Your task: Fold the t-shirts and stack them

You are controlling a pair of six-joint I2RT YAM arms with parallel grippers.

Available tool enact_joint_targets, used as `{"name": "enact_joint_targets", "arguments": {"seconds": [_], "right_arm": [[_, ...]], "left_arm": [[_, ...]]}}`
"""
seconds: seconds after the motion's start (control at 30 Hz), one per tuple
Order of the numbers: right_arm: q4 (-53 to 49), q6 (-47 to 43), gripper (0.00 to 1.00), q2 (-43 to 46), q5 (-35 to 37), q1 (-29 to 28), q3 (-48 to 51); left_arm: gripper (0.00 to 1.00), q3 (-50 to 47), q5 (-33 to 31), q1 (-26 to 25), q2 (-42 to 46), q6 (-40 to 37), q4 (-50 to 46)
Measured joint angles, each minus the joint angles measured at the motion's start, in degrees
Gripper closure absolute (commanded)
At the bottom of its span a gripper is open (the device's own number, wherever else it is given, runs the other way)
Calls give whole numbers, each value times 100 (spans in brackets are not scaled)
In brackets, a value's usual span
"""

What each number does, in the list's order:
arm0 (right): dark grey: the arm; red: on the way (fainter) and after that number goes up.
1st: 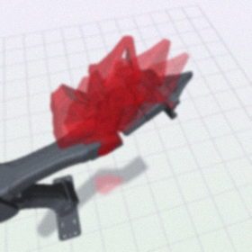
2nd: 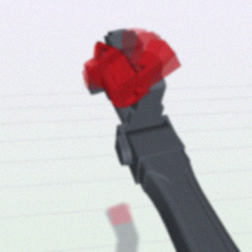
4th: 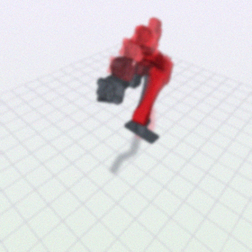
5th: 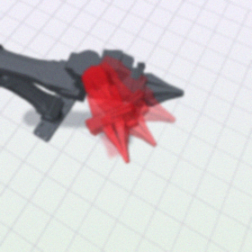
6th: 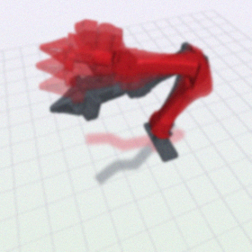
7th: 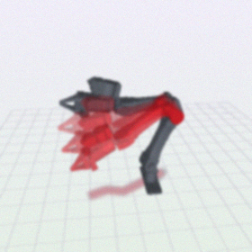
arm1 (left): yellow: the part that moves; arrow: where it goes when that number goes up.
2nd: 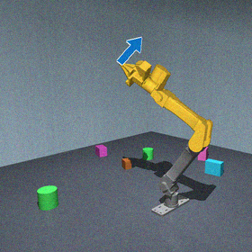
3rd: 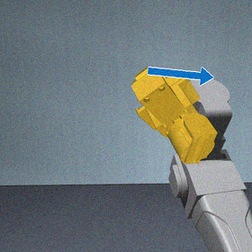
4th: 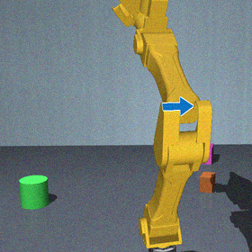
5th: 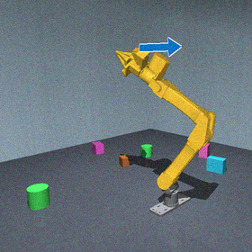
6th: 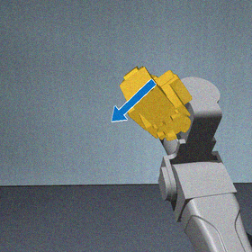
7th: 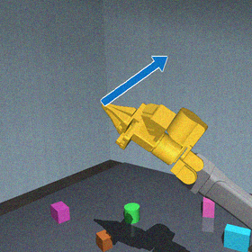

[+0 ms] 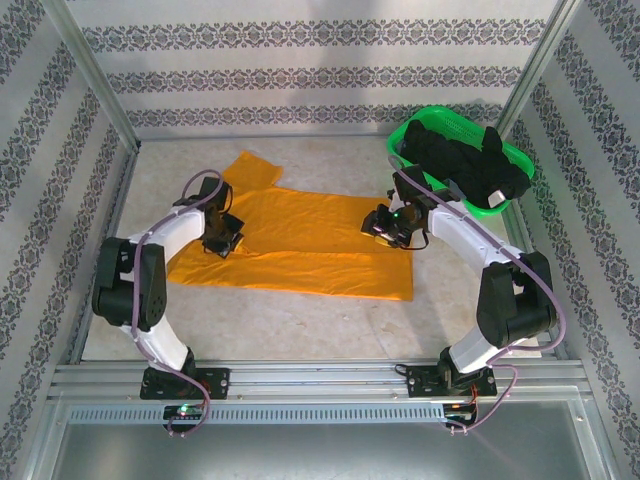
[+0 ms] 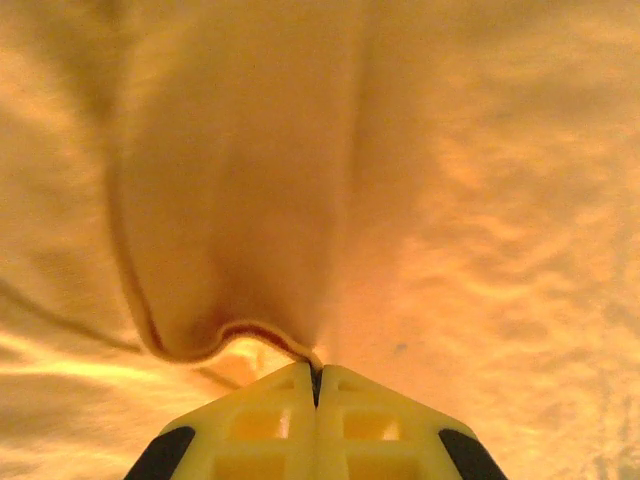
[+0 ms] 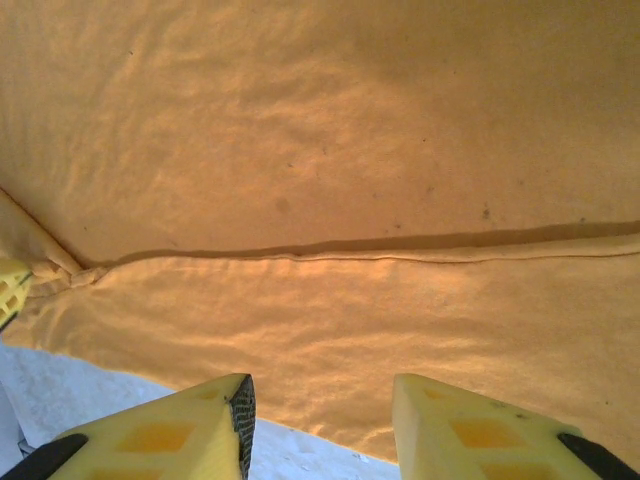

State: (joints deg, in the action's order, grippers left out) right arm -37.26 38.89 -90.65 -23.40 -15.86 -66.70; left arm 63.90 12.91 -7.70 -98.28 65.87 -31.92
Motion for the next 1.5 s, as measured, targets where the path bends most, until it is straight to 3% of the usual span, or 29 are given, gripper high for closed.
{"name": "enact_joint_targets", "arguments": {"seconds": [0.53, 1.33, 1.4, 1.47, 1.5], "right_arm": [[2, 20, 59, 33, -50, 76, 57], [26, 22, 60, 39, -162, 76, 157], [26, 22, 60, 39, -162, 76, 157], [26, 22, 60, 39, -162, 76, 160], [26, 22, 60, 39, -160, 76, 162]], "left_arm": [[100, 1821, -503, -579, -1266, -1266, -931], [100, 2903, -999, -992, -2122, -2813, -1648], [92, 3036, -1012, -992, -2192, -2883, -1716], [63, 3156, -1064, -992, -2277, -2968, -1788], [58, 3185, -1093, -992, -2299, -2970, -1816]]}}
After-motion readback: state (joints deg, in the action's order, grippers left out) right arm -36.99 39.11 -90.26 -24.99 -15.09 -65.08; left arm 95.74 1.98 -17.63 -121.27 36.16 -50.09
